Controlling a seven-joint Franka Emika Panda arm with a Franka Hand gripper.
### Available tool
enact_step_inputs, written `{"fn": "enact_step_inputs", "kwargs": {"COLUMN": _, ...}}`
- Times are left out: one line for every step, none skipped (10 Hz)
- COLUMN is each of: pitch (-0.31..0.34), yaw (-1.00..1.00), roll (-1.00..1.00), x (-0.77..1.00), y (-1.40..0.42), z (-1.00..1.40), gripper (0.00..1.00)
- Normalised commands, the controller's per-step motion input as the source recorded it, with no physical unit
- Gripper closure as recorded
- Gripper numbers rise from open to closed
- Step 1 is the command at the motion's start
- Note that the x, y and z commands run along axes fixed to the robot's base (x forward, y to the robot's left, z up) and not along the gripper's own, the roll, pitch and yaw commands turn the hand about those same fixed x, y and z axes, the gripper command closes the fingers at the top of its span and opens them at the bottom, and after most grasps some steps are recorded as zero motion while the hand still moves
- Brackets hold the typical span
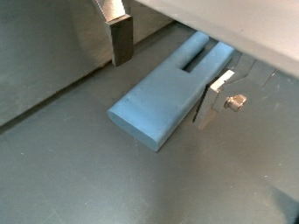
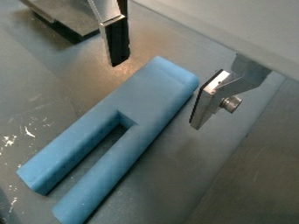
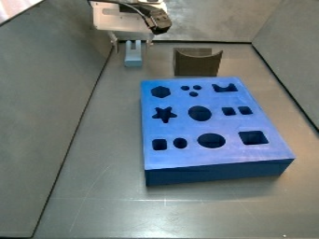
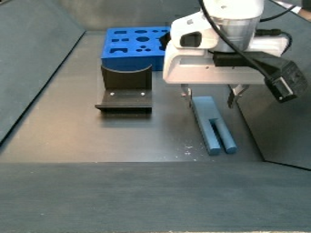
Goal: Pick up the square-circle object. Move up. Rotate the square-circle object. Place the square-circle object on the fixture. Regrasp the square-circle object. Move to above the board. Insert the square-circle object.
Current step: Rotate the square-circle object.
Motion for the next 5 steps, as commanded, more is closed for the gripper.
{"fn": "enact_step_inputs", "kwargs": {"pitch": -0.131, "yaw": 0.02, "roll": -0.15, "x": 0.03, "y": 0.01, "z": -0.49, "gripper": 0.0}}
{"fn": "enact_step_inputs", "kwargs": {"pitch": -0.141, "yaw": 0.03, "roll": -0.15, "x": 0.03, "y": 0.01, "z": -0.45, "gripper": 0.0}}
{"fn": "enact_step_inputs", "kwargs": {"pitch": -0.147, "yaw": 0.03, "roll": -0.16, "x": 0.03, "y": 0.01, "z": -0.41, "gripper": 0.0}}
{"fn": "enact_step_inputs", "kwargs": {"pitch": -0.145, "yaw": 0.03, "roll": -0.17, "x": 0.03, "y": 0.01, "z": -0.36, "gripper": 0.0}}
{"fn": "enact_step_inputs", "kwargs": {"pitch": -0.147, "yaw": 0.02, "roll": -0.17, "x": 0.03, "y": 0.02, "z": -0.32, "gripper": 0.0}}
